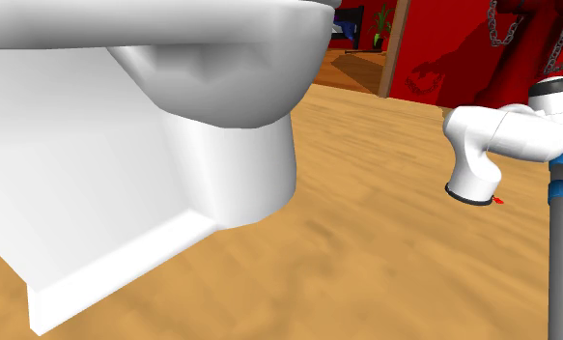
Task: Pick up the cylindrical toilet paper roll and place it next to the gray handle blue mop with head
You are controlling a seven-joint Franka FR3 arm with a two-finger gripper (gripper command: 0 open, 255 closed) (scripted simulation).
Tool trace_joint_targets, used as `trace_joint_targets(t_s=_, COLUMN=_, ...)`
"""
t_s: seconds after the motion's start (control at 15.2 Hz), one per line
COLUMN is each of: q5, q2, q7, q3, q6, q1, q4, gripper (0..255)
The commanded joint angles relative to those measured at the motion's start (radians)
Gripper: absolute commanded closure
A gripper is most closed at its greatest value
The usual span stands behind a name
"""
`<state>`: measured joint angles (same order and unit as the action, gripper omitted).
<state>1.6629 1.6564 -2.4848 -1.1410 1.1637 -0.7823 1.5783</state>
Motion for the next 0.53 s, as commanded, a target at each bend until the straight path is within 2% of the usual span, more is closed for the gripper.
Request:
trace_joint_targets(t_s=0.0, q5=0.01, q2=0.016, q7=0.003, q3=-0.013, q6=0.012, q1=-0.009, q4=0.017, gripper=255)
trace_joint_targets(t_s=0.46, q5=0.021, q2=0.032, q7=0.004, q3=-0.026, q6=0.025, q1=-0.018, q4=0.03, gripper=255)
